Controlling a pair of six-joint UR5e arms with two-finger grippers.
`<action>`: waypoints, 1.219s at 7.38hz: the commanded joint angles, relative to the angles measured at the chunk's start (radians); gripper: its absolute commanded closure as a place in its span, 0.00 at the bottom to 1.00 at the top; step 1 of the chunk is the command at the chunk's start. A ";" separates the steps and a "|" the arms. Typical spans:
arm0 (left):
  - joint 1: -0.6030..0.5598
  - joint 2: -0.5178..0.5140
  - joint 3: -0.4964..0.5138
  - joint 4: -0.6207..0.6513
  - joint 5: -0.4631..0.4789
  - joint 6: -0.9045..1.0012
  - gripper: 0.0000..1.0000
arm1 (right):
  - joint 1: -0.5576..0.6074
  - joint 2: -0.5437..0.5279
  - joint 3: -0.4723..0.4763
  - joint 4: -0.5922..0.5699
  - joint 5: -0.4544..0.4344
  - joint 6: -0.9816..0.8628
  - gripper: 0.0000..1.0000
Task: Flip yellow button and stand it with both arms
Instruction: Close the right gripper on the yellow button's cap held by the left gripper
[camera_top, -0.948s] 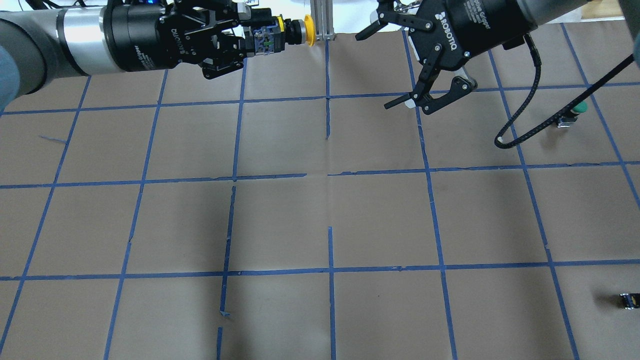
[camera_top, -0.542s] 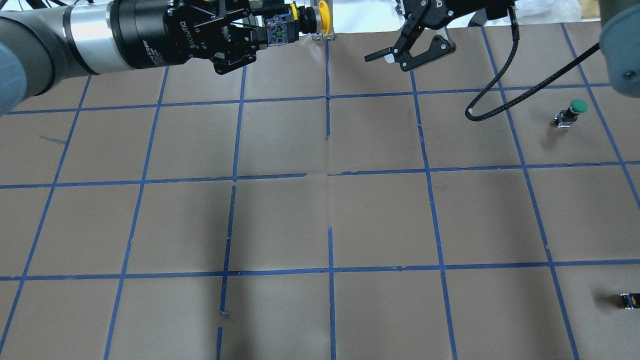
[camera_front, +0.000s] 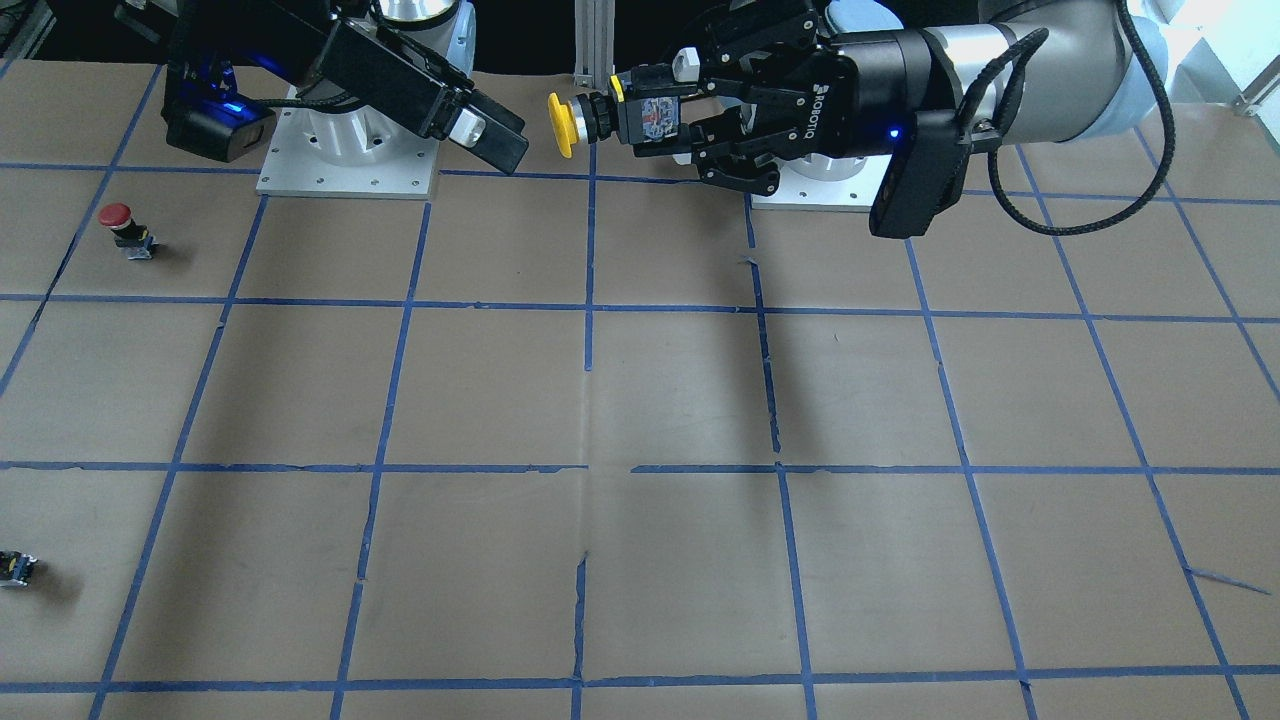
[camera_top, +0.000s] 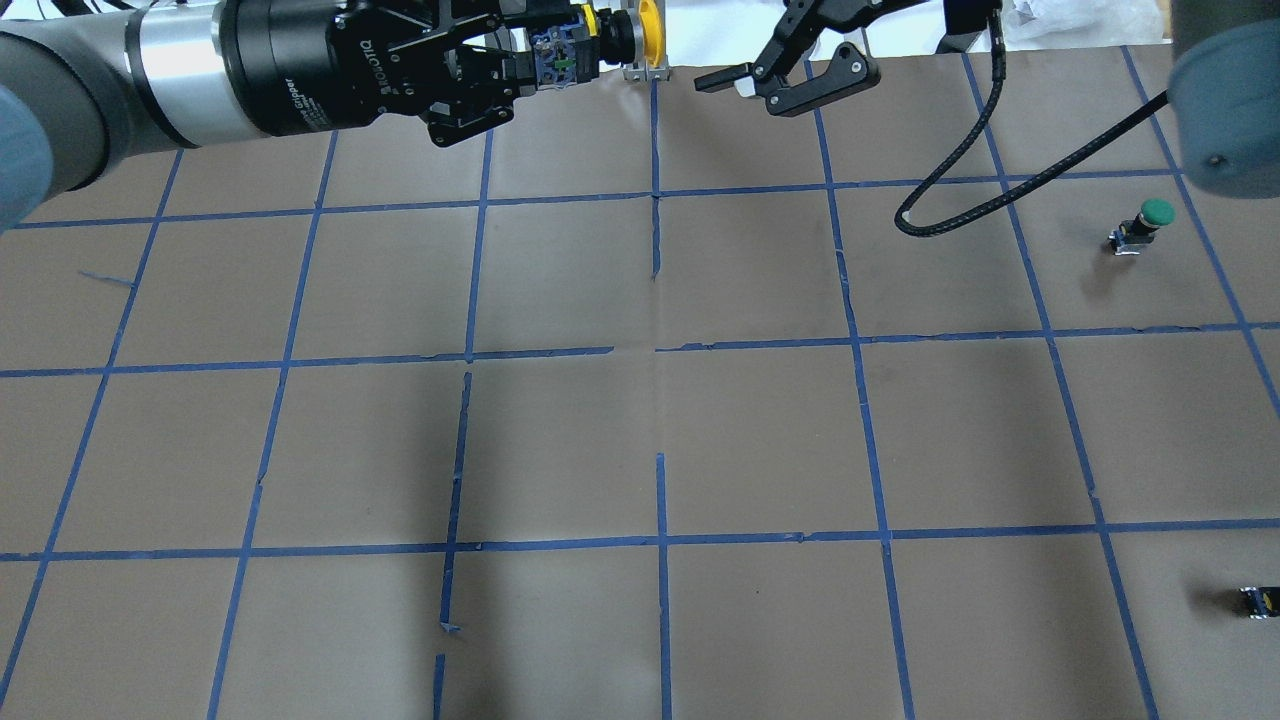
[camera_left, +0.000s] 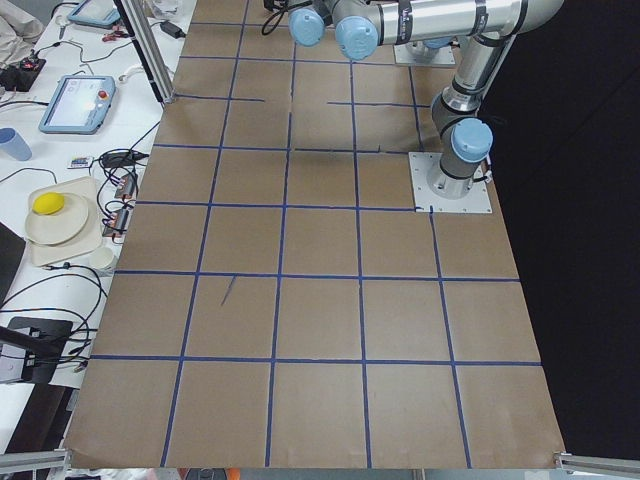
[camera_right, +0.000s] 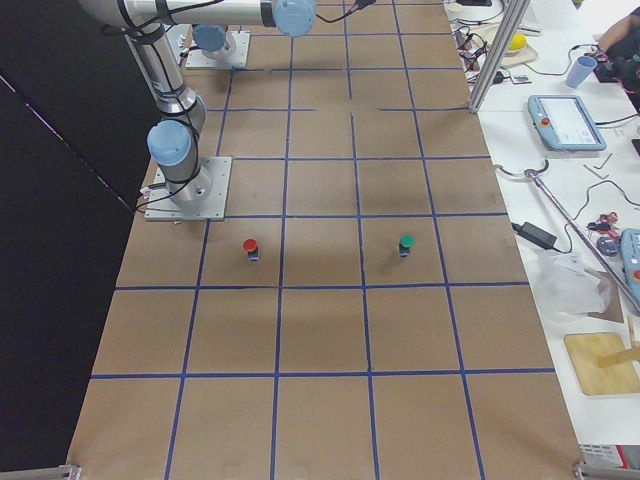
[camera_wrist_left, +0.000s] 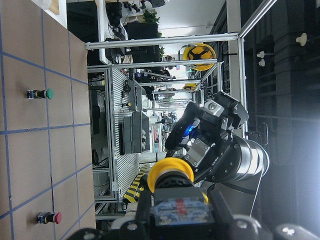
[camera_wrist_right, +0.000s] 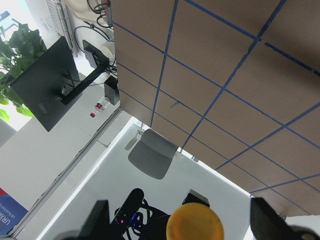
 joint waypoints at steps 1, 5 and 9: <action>0.000 -0.001 0.000 0.002 -0.002 -0.001 0.91 | 0.017 0.001 0.009 0.002 0.002 0.014 0.01; -0.003 -0.001 0.000 0.002 -0.002 0.001 0.91 | 0.026 0.001 0.009 -0.001 0.042 0.031 0.12; -0.006 -0.001 -0.001 0.002 -0.002 0.001 0.91 | 0.025 0.001 0.027 -0.004 0.042 0.030 0.52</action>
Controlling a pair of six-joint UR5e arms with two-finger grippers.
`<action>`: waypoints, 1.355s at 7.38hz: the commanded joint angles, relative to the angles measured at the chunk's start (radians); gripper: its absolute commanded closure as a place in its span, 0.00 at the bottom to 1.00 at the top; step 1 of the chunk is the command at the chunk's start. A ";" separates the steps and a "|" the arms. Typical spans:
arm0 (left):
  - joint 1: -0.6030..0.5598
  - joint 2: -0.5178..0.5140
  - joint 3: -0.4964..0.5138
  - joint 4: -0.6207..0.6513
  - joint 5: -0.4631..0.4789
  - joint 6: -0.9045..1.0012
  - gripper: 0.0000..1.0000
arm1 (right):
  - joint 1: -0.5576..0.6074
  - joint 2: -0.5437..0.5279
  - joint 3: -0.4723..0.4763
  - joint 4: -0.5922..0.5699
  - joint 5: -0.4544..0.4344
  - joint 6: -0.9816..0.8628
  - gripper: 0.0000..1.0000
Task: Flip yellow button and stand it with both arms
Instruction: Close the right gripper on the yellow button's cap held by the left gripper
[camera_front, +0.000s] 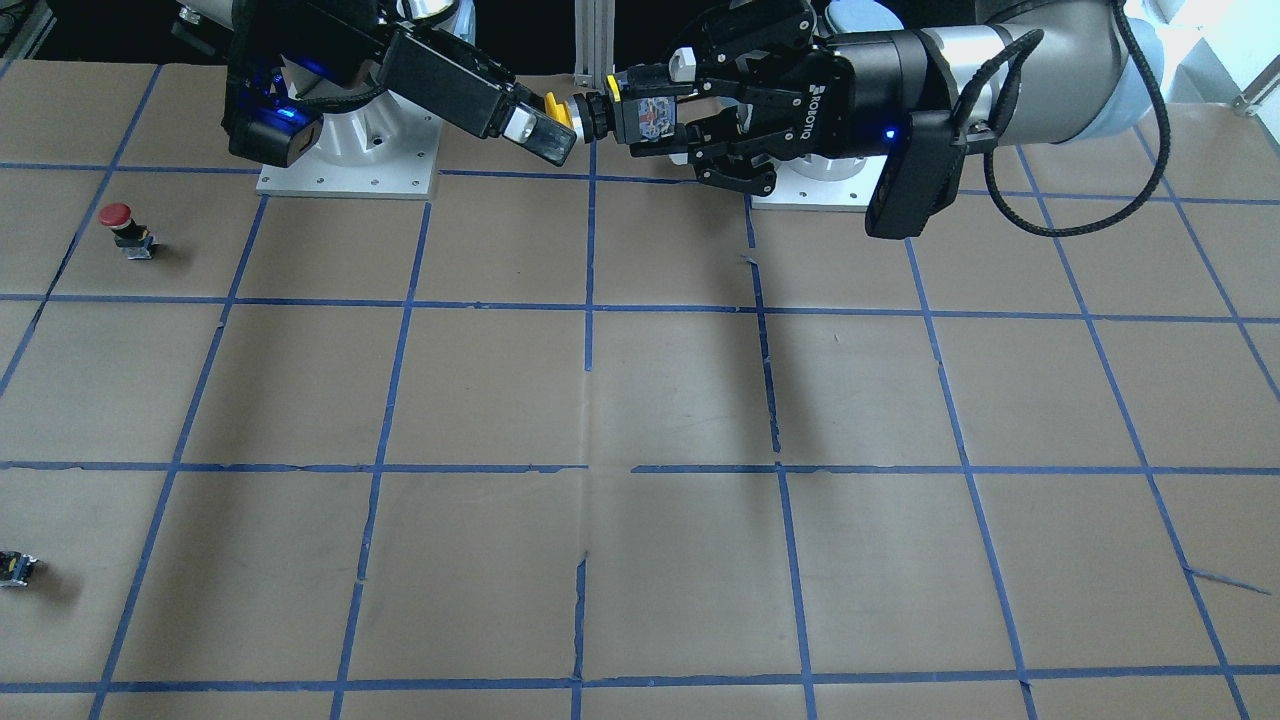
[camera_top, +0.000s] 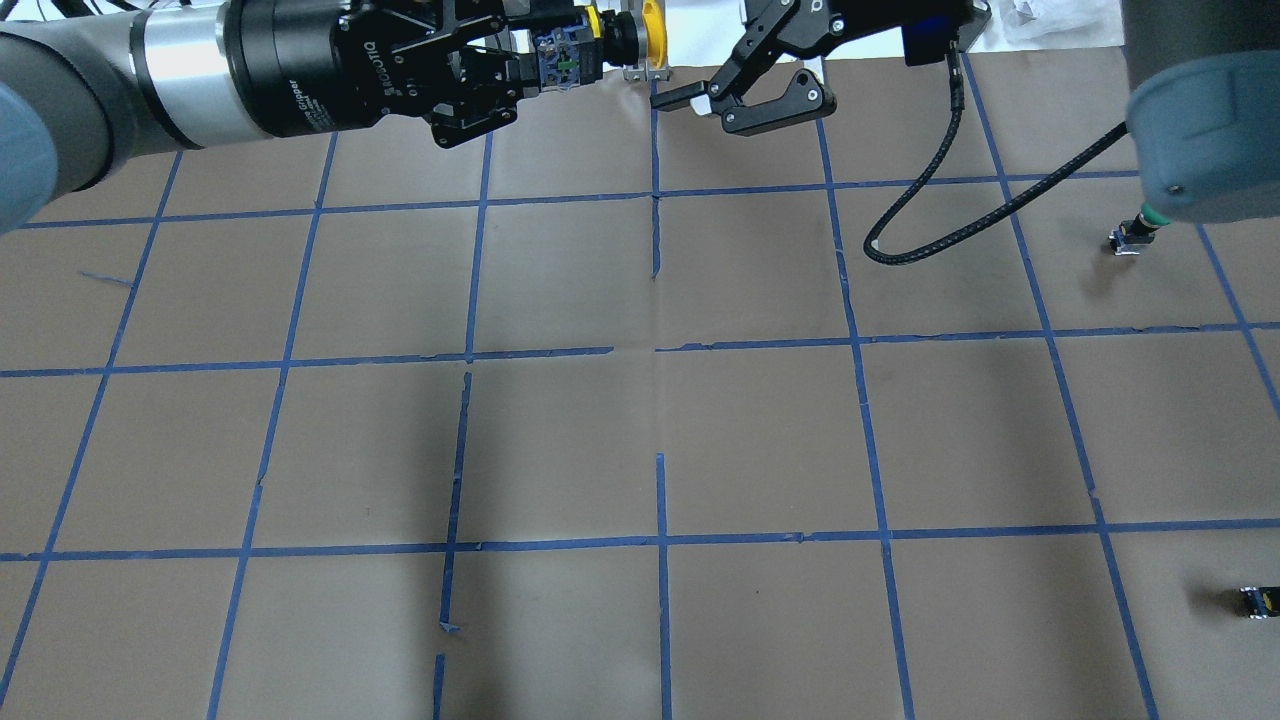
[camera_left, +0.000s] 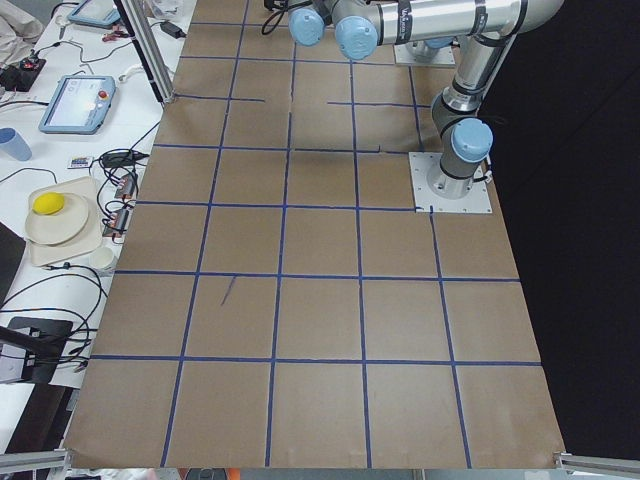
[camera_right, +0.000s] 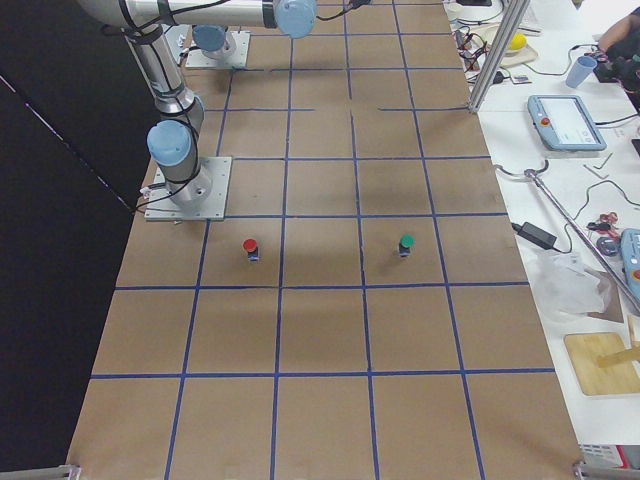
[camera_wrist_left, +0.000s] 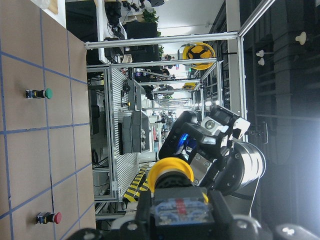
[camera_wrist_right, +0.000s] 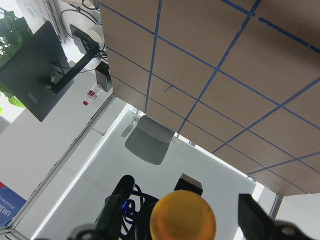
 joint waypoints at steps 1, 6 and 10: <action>0.000 0.000 0.000 0.002 0.002 0.000 0.91 | 0.000 0.000 0.002 0.001 0.000 0.000 0.69; -0.006 0.005 -0.002 -0.005 0.003 -0.039 0.14 | -0.002 -0.002 0.002 0.006 0.022 0.003 0.84; -0.004 0.009 -0.005 -0.005 0.014 -0.060 0.08 | -0.021 0.000 0.002 0.012 0.019 0.001 0.85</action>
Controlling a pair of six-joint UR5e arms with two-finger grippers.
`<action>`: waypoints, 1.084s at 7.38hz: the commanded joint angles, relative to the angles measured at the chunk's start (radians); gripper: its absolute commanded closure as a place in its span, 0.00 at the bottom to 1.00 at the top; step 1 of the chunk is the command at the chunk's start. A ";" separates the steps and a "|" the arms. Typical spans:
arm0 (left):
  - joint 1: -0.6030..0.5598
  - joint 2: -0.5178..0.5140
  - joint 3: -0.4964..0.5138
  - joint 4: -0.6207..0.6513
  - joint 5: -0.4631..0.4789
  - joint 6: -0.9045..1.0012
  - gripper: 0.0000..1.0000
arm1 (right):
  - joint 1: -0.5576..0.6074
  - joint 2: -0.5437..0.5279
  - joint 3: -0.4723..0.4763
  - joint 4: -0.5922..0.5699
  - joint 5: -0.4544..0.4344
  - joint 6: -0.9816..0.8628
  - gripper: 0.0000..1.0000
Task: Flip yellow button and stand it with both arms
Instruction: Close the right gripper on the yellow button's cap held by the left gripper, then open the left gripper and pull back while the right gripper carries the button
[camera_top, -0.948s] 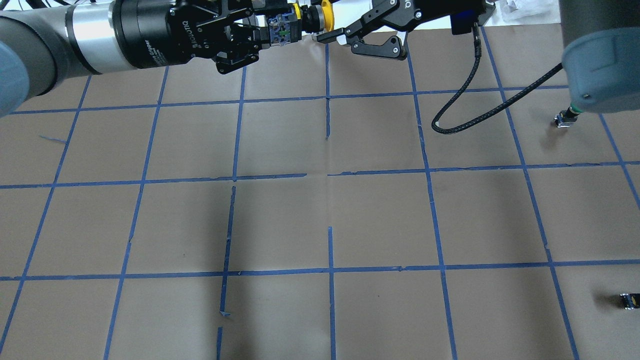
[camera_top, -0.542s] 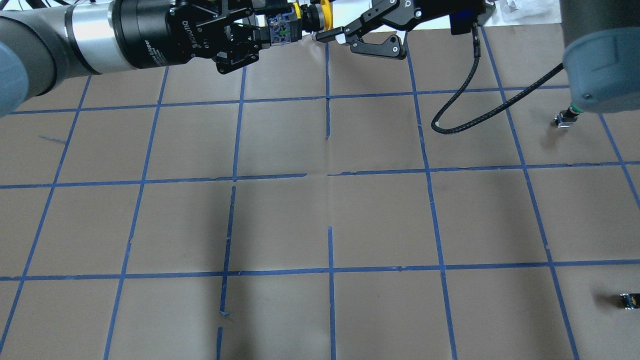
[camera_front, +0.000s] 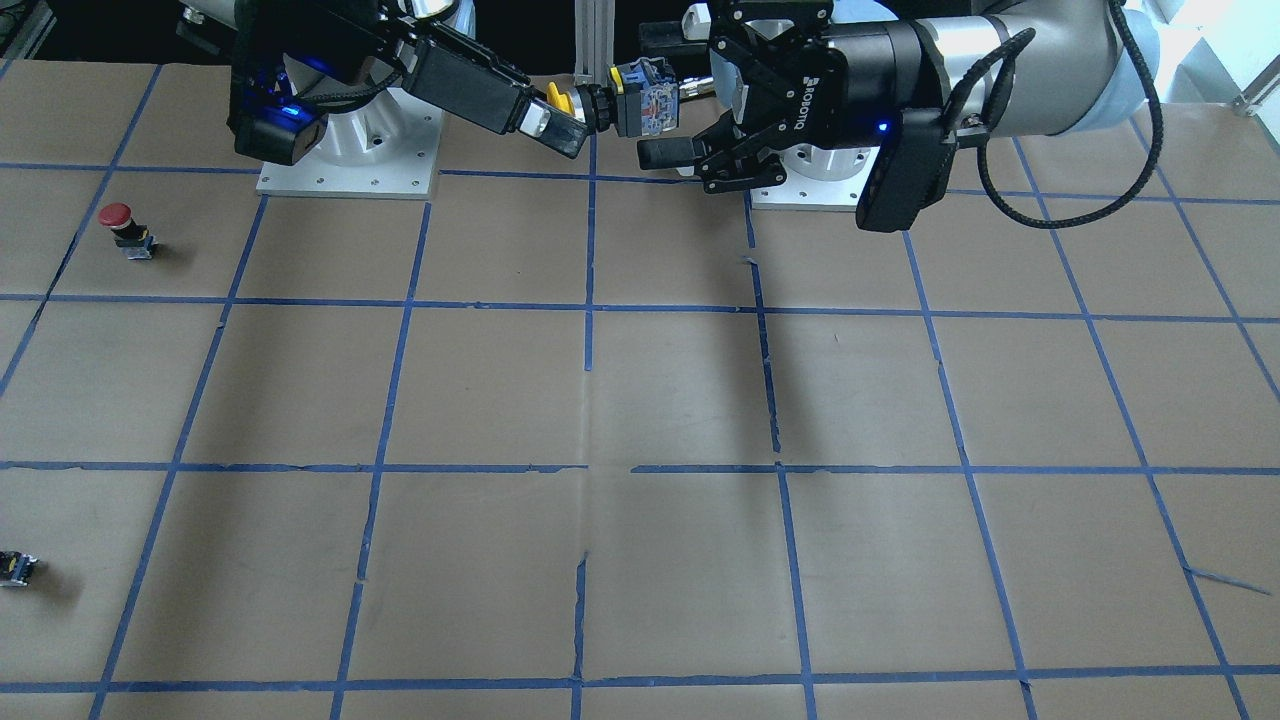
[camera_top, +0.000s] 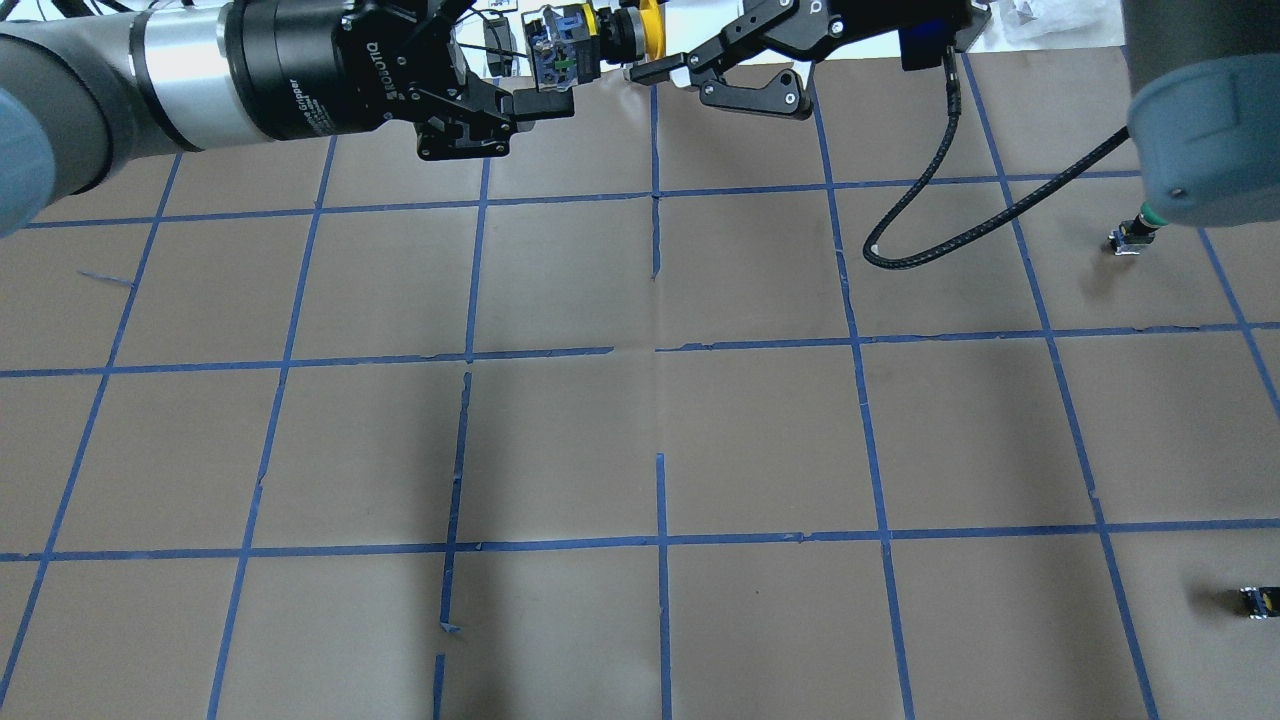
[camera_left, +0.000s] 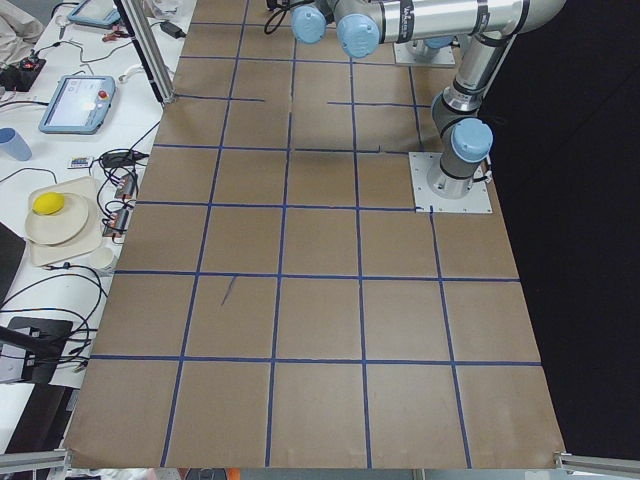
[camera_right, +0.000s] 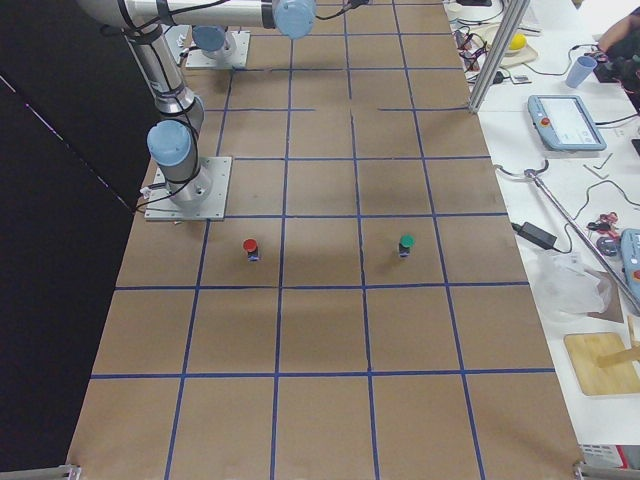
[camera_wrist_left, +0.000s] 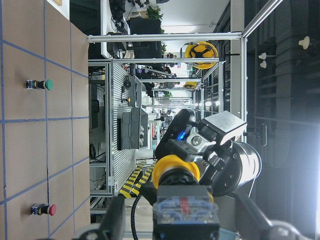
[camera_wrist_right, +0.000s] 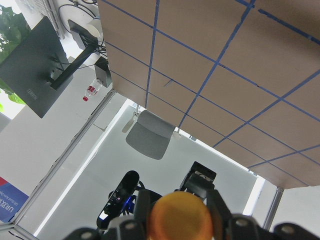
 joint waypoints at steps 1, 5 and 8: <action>0.004 -0.001 -0.001 -0.005 0.021 0.002 0.08 | -0.048 0.002 0.000 -0.012 -0.024 -0.013 0.87; 0.085 0.006 0.022 0.004 0.431 -0.036 0.08 | -0.177 0.002 0.040 0.008 -0.181 -0.226 0.92; 0.106 -0.042 0.008 0.187 0.682 -0.160 0.08 | -0.217 0.004 0.115 0.074 -0.374 -0.656 0.92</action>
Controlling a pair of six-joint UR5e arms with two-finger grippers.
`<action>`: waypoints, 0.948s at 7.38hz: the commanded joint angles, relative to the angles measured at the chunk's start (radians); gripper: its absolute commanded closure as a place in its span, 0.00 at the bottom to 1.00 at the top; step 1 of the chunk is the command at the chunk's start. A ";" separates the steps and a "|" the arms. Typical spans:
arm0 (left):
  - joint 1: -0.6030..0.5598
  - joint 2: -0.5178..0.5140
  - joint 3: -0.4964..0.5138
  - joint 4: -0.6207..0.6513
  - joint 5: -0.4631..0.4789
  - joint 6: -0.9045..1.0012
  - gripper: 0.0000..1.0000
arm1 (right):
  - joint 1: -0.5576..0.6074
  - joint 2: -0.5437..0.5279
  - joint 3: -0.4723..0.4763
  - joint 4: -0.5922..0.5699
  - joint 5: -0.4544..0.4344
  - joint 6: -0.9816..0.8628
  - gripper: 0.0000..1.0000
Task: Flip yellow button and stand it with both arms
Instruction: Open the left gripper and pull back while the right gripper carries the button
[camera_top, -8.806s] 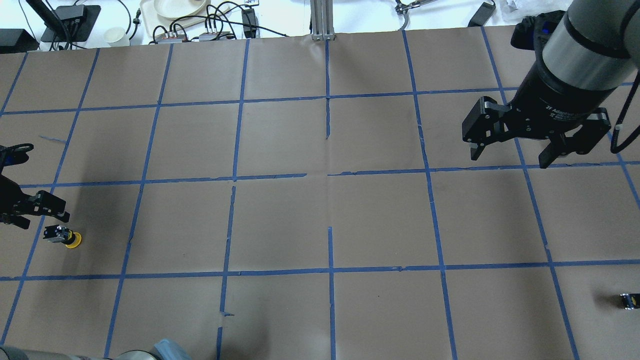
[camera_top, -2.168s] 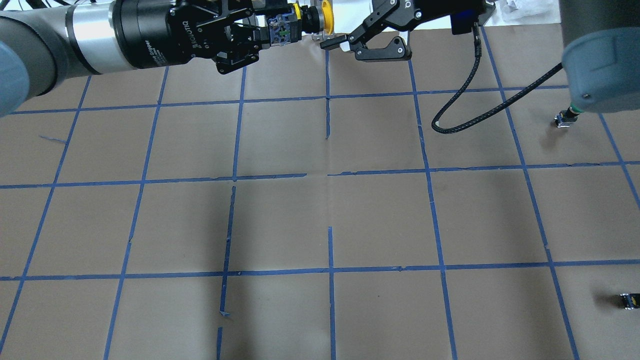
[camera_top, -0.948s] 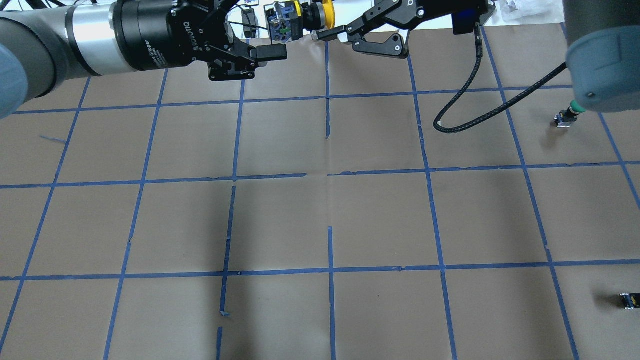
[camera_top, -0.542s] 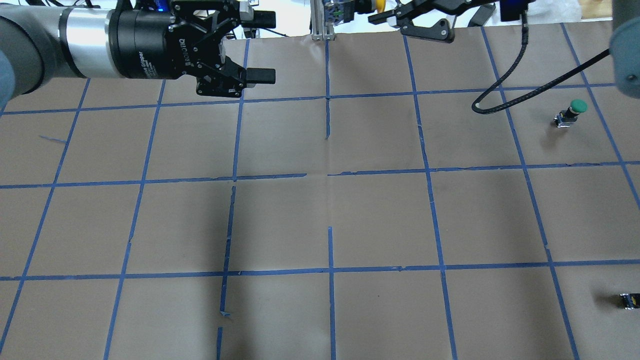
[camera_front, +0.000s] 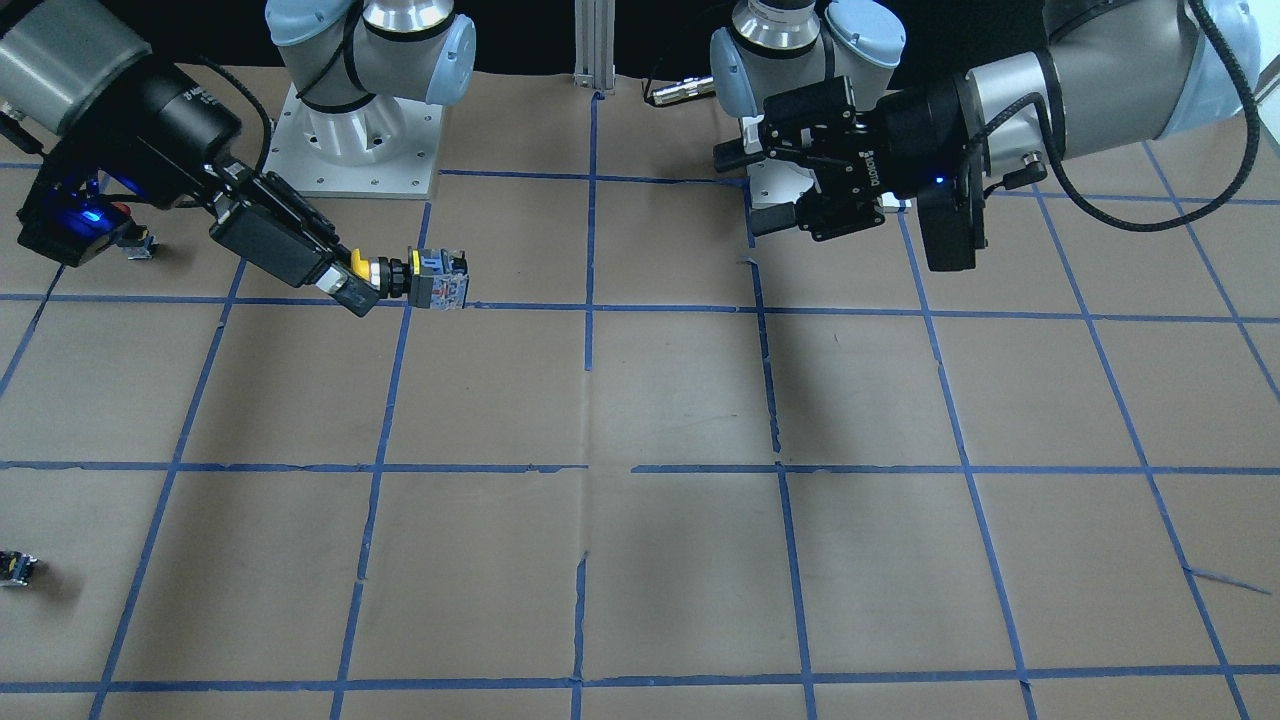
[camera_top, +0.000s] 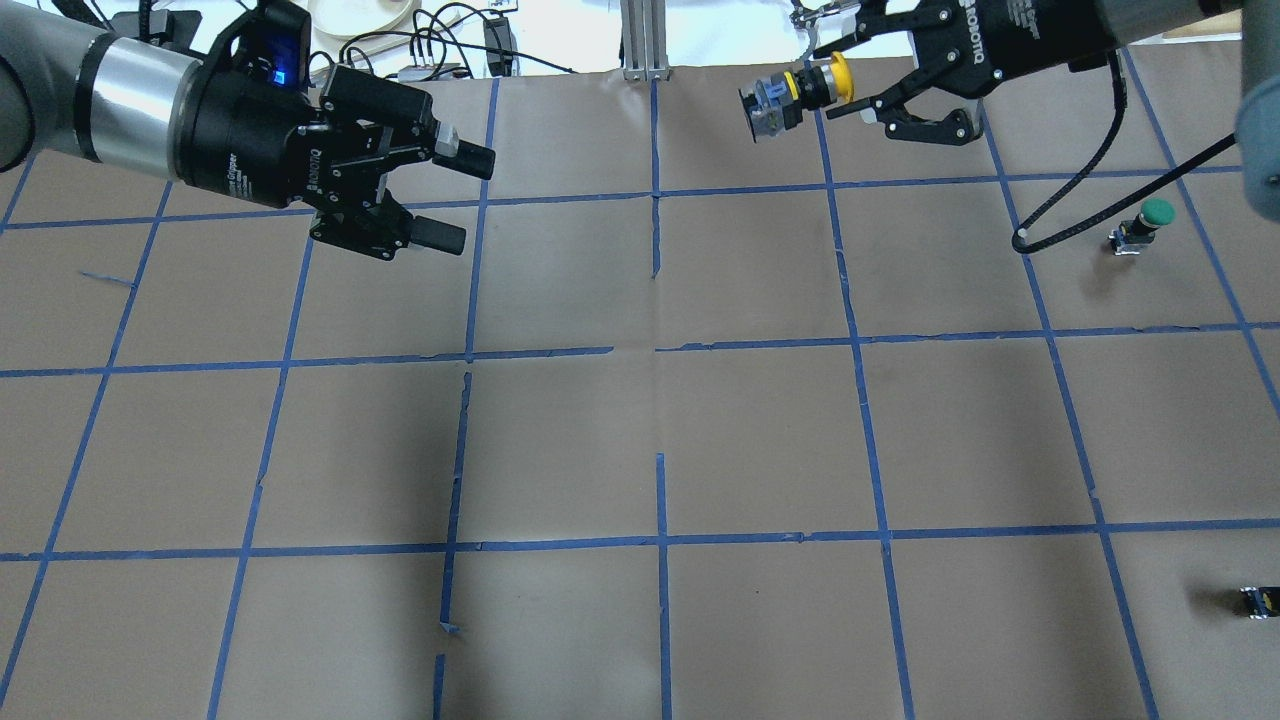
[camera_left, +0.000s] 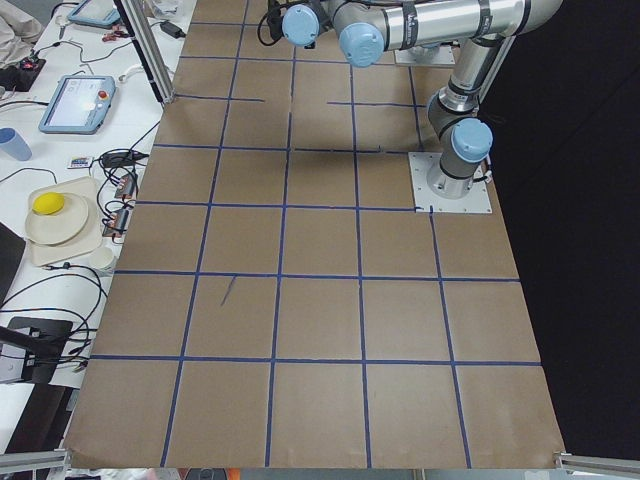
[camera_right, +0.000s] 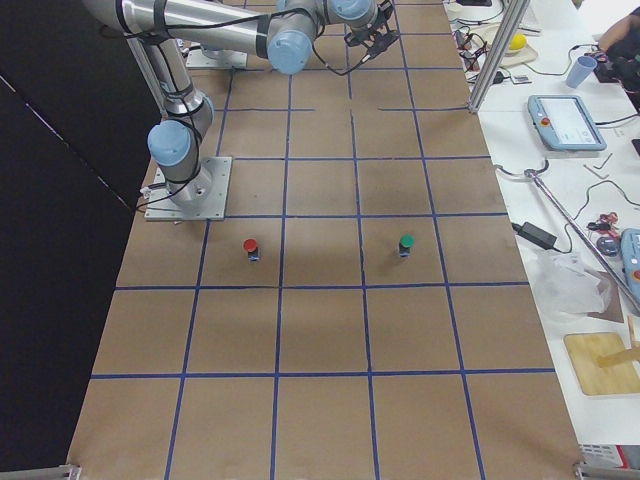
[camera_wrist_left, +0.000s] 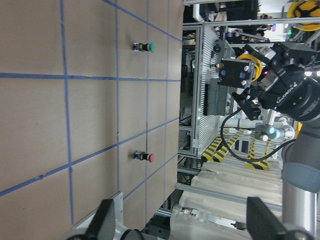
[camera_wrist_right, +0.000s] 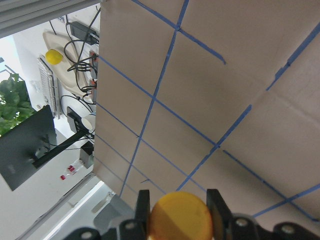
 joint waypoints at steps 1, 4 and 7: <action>0.004 -0.042 -0.011 0.188 0.226 -0.115 0.08 | -0.074 0.001 0.031 0.135 -0.150 -0.426 0.92; -0.004 -0.069 0.004 0.333 0.511 -0.211 0.03 | -0.147 0.032 0.030 0.178 -0.429 -1.049 0.93; -0.124 -0.032 0.034 0.416 0.824 -0.376 0.01 | -0.321 0.042 0.042 0.161 -0.572 -1.663 0.93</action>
